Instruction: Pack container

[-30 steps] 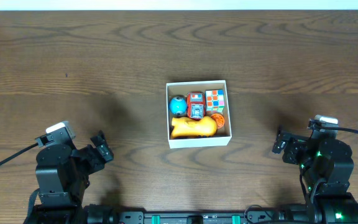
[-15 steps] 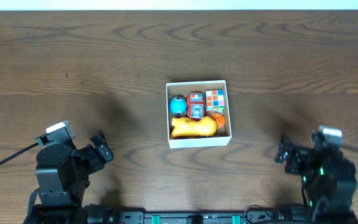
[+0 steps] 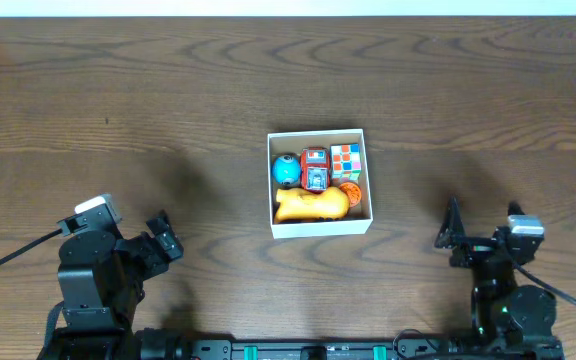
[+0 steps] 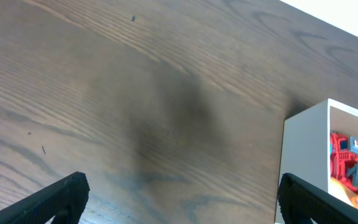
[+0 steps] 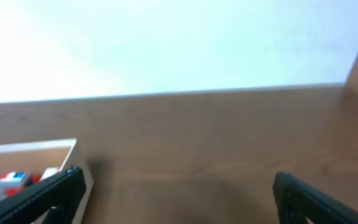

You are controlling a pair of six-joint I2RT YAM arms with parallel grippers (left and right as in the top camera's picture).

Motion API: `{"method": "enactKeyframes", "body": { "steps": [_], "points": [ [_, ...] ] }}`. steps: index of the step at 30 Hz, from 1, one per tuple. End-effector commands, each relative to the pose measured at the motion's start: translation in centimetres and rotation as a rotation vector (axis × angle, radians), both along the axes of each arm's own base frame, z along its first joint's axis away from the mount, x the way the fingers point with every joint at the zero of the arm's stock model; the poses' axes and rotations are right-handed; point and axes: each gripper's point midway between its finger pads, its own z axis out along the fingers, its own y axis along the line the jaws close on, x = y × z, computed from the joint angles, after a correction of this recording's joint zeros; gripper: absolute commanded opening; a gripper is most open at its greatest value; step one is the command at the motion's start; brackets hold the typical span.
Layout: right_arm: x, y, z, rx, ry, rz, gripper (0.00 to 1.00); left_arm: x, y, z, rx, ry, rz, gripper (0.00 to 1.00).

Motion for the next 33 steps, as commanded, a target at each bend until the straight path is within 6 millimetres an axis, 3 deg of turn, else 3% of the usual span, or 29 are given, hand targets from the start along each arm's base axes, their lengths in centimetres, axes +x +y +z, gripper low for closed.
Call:
{"method": "enactKeyframes", "body": {
  "steps": [1, 7, 33],
  "points": [
    [0.9, 0.4, -2.0, -0.062, -0.013, 0.025, 0.99, 0.0, 0.1, -0.2, -0.001, 0.004, 0.007, 0.98],
    [1.3, 0.8, -5.0, -0.096, 0.017, 0.047, 0.99, 0.0, 0.1, -0.2, -0.001, 0.005, 0.007, 0.98],
    [1.3, 0.9, -5.0, -0.114, 0.016, 0.053, 0.99, 0.0, 0.1, -0.2, -0.001, 0.004, 0.007, 0.98]
  ]
}}
